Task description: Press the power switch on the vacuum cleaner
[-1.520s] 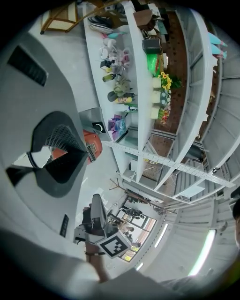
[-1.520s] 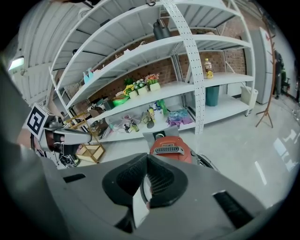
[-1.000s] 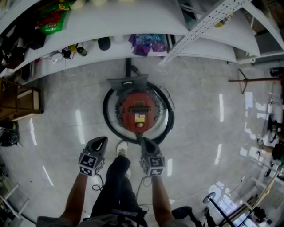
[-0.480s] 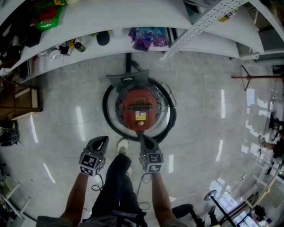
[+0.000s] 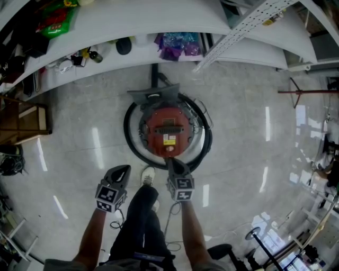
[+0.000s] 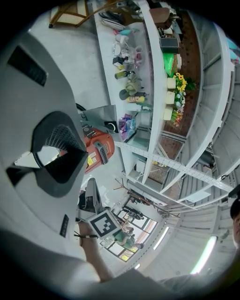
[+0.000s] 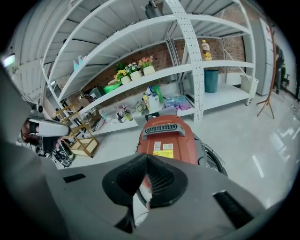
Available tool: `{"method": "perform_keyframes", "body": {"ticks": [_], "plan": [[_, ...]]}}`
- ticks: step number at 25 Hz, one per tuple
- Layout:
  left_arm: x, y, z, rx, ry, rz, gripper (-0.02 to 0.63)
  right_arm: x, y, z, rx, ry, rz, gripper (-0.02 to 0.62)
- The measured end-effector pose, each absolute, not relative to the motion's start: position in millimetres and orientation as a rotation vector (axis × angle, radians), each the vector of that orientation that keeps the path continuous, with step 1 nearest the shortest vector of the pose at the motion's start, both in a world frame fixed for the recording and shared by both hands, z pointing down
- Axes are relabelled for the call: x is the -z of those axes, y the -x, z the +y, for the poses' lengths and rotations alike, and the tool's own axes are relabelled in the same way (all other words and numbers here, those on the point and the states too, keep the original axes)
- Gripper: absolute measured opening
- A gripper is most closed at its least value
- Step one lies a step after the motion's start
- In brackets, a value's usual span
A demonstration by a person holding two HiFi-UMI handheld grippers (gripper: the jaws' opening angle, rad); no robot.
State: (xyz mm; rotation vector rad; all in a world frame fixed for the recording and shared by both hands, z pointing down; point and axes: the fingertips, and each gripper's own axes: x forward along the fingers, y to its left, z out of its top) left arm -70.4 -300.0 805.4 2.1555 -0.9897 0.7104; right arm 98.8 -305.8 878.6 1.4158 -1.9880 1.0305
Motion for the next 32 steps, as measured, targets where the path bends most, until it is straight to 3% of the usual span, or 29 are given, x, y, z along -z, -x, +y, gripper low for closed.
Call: {"method": "perform_keyframes", "body": {"ticks": [32], "plan": [[-812, 76, -296, -0.708, -2.142, -0.99, 0.008, -949, -87, -319, -1.085, -1.352, -1.909, 0.012]]}}
